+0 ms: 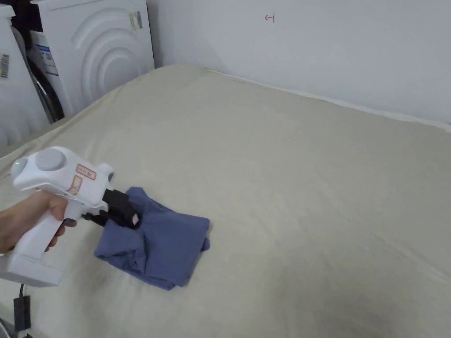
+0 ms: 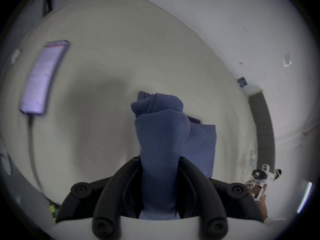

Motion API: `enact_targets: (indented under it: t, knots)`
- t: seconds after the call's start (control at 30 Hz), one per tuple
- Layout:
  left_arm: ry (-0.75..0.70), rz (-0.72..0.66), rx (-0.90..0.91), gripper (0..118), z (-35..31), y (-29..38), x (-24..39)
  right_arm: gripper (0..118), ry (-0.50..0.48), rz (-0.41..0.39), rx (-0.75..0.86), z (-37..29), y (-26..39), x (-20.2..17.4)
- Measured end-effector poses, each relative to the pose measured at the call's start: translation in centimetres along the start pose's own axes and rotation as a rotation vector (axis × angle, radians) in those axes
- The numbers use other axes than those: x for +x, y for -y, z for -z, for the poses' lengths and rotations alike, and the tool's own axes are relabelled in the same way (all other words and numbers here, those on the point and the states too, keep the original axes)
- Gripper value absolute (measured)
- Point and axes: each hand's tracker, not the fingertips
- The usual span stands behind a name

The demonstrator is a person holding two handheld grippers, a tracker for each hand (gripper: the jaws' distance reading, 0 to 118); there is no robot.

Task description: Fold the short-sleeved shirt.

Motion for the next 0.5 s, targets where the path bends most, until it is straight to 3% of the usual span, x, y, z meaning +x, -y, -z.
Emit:
enact_targets:
  t: [0.2, 0.23, 0.27, 0.3, 0.33, 0.47, 0.5]
  knots:
    - [0.012, 0.04, -0.033, 25, 0.3, -0.4, 0.7, 1, 0.033, -0.012, -0.016, 0.3, -0.9, -0.6]
    - [-0.039, 0.086, 0.004, 35, 0.3, -0.5, 1.0, 1, 0.034, -0.011, -0.018, 0.4, -1.0, -0.7]
    - [-0.084, 0.11, 0.025, 65, 0.1, -1.1, 0.6, 1, 0.033, -0.011, -0.019, 0.5, -0.9, -0.8]
    - [-0.145, 0.128, 0.049, 118, 0.1, -0.9, 0.9, 1, 0.031, -0.014, -0.021, 0.5, -0.9, -1.0]
    - [-0.212, 0.153, 0.029, 114, -0.4, 0.3, 1.1, 1, 0.029, -0.02, -0.023, 0.6, -0.9, -1.3]
    - [-0.167, 0.102, 0.16, 113, -1.6, 1.2, 2.3, 1, 0.064, -0.077, 0.004, -0.1, -0.8, -2.5]
    - [-0.12, 0.106, 0.196, 101, -1.6, 2.3, 3.4, 1, 0.105, -0.108, 0.035, -0.5, -0.8, -3.0]
